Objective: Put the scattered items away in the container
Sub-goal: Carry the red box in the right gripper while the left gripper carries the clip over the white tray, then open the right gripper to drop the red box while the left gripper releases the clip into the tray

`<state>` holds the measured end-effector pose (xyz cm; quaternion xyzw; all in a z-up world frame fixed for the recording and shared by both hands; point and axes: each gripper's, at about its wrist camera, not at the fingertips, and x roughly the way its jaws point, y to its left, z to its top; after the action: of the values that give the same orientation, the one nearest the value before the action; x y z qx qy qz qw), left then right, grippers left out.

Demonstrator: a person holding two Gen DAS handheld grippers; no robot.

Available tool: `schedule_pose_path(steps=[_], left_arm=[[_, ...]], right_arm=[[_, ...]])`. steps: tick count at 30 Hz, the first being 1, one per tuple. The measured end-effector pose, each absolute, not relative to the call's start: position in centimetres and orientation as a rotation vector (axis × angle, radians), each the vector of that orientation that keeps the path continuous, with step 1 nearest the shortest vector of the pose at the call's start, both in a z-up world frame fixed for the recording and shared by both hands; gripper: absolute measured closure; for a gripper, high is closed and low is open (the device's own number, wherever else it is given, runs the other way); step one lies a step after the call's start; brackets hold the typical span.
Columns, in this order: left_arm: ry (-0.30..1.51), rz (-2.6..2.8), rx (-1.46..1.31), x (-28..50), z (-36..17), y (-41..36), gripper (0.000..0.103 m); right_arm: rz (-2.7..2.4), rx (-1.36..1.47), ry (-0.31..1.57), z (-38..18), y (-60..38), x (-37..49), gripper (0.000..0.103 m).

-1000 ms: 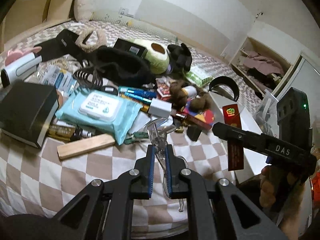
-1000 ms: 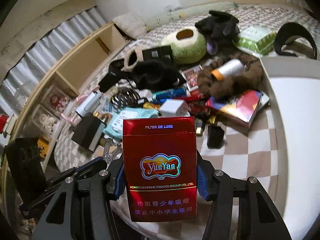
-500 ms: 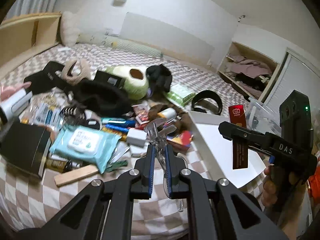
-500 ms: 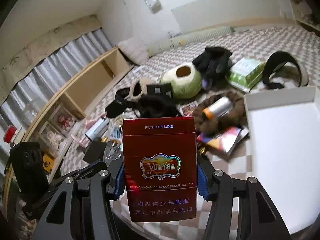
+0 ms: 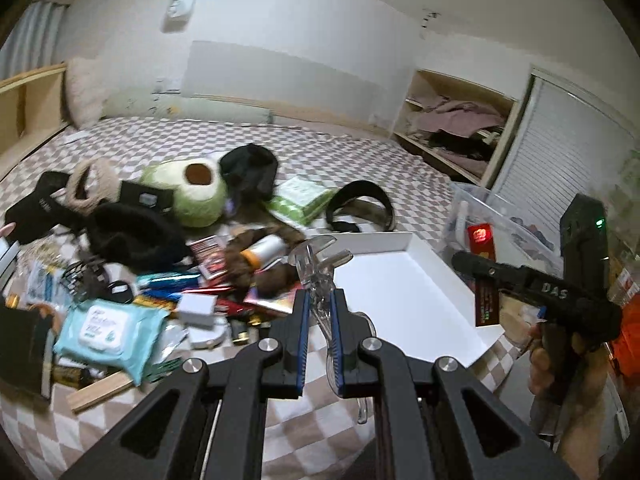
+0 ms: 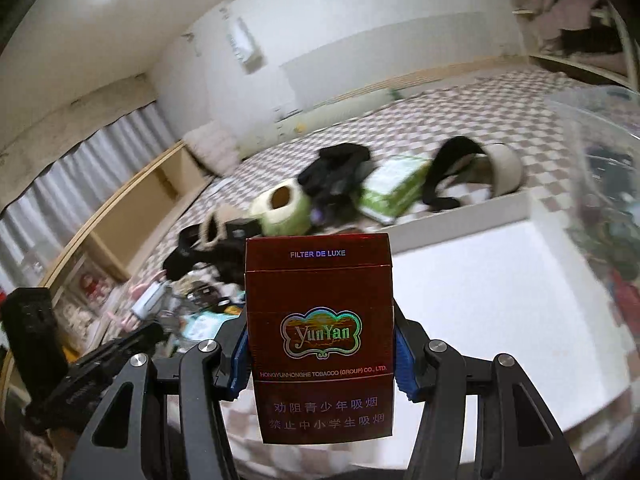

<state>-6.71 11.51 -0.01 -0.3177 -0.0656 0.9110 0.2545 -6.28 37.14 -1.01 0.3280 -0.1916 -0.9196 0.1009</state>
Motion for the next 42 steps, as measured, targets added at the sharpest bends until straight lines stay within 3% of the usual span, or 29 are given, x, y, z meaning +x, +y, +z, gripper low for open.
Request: schedule_pose_path(steps=[9, 23, 40, 42], left_arm=[[-0.142, 2.393, -0.826, -7.7, 0.9, 17.1, 0.092], [-0.041, 2.300, -0.859, -9.5, -0.1, 25.1, 0.092], [0.072, 2.276, -0.977, -11.4, -3.8, 28.5, 0.092], [0.080, 2.264, -0.996, -11.5, -4.3, 28.7, 0.092]], right_arm=[[-2.820, 1.070, -0.658, -3.7, 42.5, -5.6, 0.045], [-2.906, 1.275, -0.568, -7.5, 46.0, -6.7, 0.045], [-2.903, 1.378, -0.557, -10.3, 47.1, -7.3, 0.045], [-2.901, 1.379, -0.564, -10.4, 47.2, -7.2, 0.041]])
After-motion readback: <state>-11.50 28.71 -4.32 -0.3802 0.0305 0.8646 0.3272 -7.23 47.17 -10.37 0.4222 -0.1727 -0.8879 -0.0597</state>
